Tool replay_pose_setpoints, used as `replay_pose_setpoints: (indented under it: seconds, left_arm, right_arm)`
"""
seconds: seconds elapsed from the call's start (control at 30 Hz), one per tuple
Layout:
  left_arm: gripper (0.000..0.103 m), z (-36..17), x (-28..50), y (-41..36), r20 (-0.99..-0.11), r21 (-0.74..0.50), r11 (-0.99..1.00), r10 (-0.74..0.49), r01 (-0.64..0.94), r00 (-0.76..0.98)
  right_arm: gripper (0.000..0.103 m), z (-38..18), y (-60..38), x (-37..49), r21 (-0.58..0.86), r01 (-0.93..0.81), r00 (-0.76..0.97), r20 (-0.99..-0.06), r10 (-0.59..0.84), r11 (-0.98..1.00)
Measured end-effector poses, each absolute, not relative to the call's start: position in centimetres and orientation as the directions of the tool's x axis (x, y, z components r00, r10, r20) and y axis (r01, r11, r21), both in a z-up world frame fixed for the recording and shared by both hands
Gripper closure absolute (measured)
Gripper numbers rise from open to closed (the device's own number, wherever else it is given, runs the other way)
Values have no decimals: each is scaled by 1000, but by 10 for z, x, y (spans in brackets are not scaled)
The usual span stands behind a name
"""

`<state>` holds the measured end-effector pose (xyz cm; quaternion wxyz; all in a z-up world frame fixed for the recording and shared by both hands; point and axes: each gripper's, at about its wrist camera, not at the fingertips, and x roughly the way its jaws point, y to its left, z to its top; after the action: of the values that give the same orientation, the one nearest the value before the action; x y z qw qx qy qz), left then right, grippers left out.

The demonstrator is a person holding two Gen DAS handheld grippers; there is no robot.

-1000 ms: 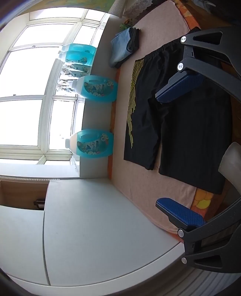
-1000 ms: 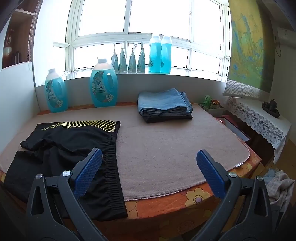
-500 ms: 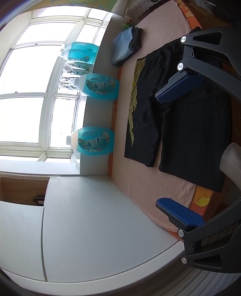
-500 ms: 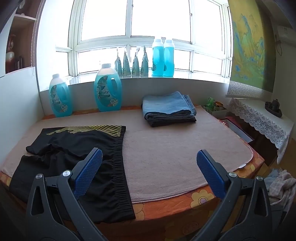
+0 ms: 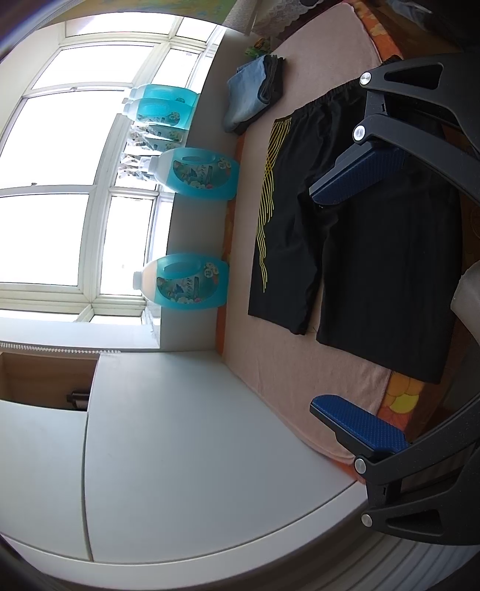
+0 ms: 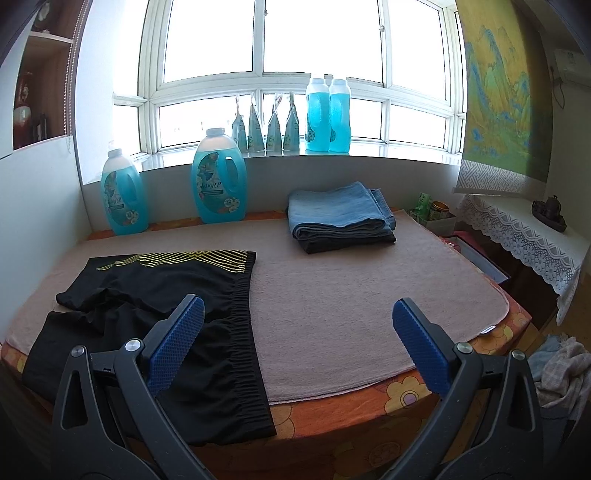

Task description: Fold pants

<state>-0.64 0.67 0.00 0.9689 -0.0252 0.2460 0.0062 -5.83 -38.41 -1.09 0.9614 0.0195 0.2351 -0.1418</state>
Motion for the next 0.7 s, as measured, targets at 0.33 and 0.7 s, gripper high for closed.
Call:
replay_pose_setpoints:
  seconds: [0.33,0.7]
  left_arm:
    - [0,1,-4,8,-480,-45,999,2,-27,877]
    - [0,1,-3,7,-483,-46,999,-2,-23,875]
  right_arm:
    - [0,-13,-384,-59,-28,280,850,-458,-261,960]
    - [0,-17,-381,-55,-27,271,847,-468,-251,962]
